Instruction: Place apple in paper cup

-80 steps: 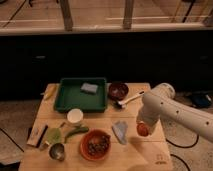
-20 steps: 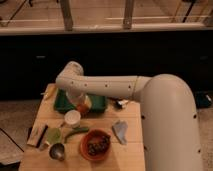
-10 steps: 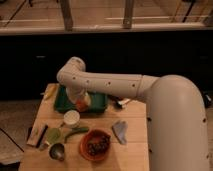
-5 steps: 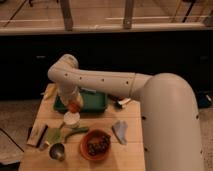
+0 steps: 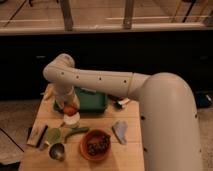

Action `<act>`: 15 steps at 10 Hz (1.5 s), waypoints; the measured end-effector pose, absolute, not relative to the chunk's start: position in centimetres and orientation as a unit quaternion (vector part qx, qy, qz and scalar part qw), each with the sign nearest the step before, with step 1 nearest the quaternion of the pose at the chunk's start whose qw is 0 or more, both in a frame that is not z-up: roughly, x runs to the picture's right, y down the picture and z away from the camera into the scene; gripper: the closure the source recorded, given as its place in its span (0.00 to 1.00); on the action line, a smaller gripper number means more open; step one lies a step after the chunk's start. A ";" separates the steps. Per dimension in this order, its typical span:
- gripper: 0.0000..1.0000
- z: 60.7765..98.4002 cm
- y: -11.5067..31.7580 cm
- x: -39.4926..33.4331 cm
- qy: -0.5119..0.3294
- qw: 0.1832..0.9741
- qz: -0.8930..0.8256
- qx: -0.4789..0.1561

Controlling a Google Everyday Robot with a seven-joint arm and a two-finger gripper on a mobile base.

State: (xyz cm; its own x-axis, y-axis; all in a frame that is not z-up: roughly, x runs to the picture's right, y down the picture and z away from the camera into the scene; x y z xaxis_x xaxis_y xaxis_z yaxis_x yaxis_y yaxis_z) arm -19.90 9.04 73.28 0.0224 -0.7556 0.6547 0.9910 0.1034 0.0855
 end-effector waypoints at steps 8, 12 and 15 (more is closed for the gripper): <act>1.00 73.0 9.7 -20.0 -0.307 0.671 -0.641 -0.212; 1.00 73.2 9.7 -20.0 -0.310 0.670 -0.640 -0.213; 0.87 73.4 9.8 -20.0 -0.317 0.665 -0.641 -0.214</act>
